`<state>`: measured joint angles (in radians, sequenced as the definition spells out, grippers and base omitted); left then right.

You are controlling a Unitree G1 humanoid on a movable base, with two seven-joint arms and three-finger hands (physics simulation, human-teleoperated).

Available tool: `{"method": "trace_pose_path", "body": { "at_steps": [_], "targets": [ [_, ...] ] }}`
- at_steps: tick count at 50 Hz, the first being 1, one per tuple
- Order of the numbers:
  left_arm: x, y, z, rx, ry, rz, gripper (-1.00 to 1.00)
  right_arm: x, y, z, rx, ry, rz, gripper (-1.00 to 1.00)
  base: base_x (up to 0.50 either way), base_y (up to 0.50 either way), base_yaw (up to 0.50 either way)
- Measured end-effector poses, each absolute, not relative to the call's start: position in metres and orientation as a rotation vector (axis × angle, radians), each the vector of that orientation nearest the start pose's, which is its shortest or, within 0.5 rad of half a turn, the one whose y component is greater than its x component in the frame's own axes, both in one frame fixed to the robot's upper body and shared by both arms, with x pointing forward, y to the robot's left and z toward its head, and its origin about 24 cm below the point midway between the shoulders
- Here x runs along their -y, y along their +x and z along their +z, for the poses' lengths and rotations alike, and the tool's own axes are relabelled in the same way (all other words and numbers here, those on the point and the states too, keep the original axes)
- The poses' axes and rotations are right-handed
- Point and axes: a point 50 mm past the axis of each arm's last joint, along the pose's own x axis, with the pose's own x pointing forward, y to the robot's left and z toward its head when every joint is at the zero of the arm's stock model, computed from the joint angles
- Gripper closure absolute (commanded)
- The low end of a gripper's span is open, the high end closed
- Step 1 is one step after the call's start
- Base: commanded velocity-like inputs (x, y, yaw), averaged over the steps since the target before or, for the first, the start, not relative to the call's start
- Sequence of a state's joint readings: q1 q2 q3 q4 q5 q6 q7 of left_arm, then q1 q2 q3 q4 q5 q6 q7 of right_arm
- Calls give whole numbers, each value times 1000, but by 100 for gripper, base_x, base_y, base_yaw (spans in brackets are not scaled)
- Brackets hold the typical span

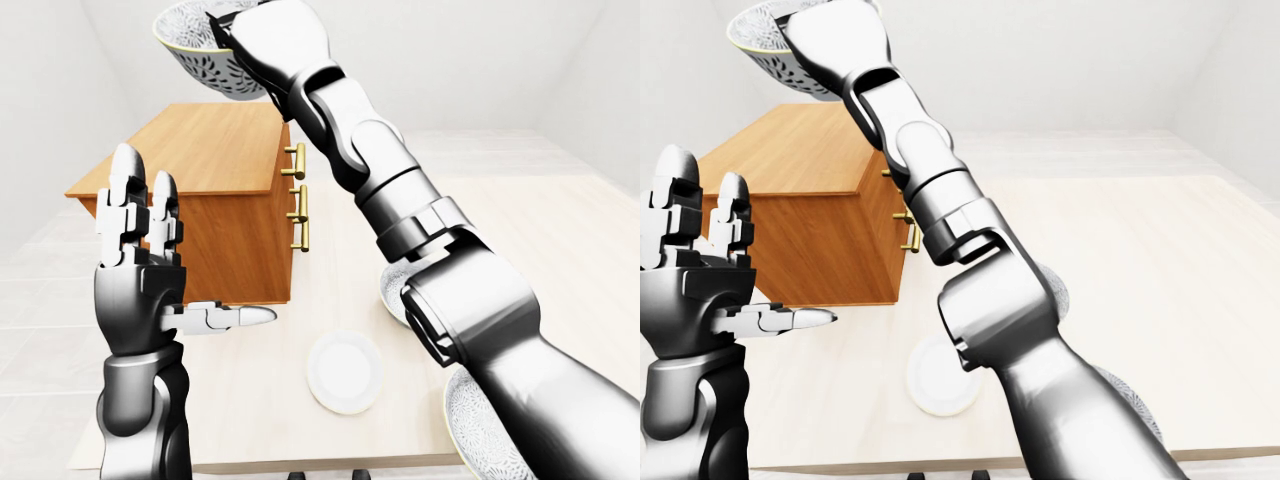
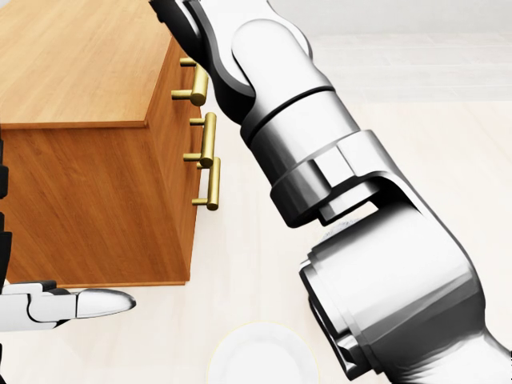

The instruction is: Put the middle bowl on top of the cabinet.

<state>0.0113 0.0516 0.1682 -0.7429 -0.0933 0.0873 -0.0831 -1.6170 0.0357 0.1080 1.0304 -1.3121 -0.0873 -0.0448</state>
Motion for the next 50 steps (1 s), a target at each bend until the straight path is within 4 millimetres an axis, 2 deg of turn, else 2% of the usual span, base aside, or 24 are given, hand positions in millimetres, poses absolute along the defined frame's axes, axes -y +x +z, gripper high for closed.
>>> {"method": "trace_pose_path", "body": {
  "at_steps": [20, 50],
  "targets": [
    [-180, 201, 195, 648, 45, 30, -100, -59, 370, 342, 901, -1508, 83, 100, 0, 0, 0],
    [-180, 201, 195, 645, 57, 34, -100, -74, 369, 319, 857, -1469, 174, 100, 0, 0, 0]
  ]
}}
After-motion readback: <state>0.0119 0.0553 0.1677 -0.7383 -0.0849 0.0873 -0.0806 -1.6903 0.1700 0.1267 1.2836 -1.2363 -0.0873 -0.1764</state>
